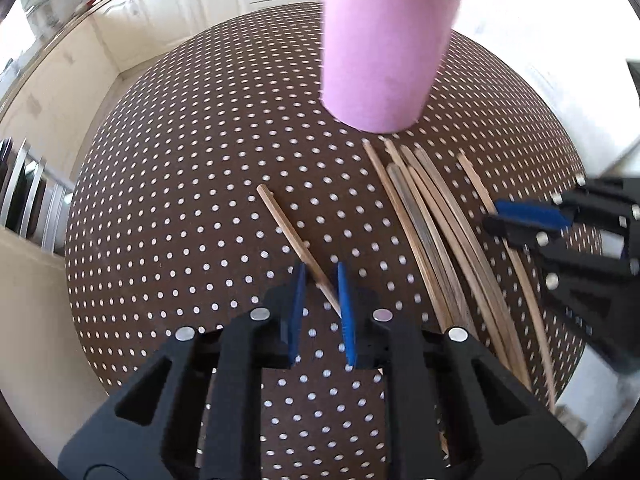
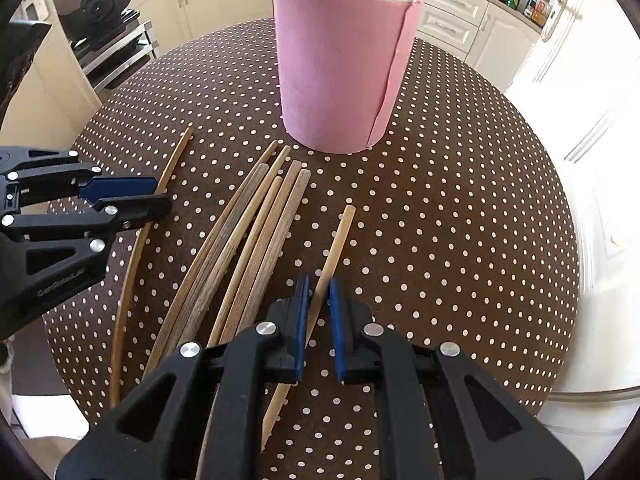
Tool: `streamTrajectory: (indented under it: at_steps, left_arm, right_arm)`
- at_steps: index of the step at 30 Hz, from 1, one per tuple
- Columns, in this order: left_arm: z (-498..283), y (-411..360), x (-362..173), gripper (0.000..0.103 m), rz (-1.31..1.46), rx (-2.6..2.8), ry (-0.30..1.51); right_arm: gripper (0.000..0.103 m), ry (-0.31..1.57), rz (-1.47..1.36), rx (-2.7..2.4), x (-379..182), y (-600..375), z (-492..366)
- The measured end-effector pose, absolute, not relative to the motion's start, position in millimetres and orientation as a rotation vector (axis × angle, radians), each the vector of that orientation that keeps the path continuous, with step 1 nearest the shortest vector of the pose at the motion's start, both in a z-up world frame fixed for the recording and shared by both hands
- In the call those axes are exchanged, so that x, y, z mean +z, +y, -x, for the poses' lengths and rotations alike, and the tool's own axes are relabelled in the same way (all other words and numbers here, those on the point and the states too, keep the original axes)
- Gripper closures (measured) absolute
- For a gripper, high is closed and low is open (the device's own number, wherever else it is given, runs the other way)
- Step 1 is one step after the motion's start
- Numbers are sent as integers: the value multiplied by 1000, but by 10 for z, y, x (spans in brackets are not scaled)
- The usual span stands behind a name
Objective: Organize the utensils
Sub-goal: 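Close the left gripper on one chopstick while the right gripper closes on another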
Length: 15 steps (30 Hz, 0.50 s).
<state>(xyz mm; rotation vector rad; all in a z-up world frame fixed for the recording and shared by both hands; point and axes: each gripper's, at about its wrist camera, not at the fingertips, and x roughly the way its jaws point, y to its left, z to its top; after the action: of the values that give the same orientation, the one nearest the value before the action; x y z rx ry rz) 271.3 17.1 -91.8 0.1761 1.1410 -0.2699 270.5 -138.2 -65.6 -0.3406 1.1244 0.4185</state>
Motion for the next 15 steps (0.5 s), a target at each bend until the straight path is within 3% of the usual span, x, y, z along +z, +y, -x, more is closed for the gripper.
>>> streamTrajectory:
  at_steps: [7, 15]
  left_arm:
    - [-2553, 141, -852, 87, -271, -355, 1140]
    - [-2603, 266, -810, 87, -138, -292, 1192]
  right_arm:
    - [94, 1124, 364, 430, -663, -1381, -2638]
    - [91, 1133, 344, 423, -662, -1414, -2629]
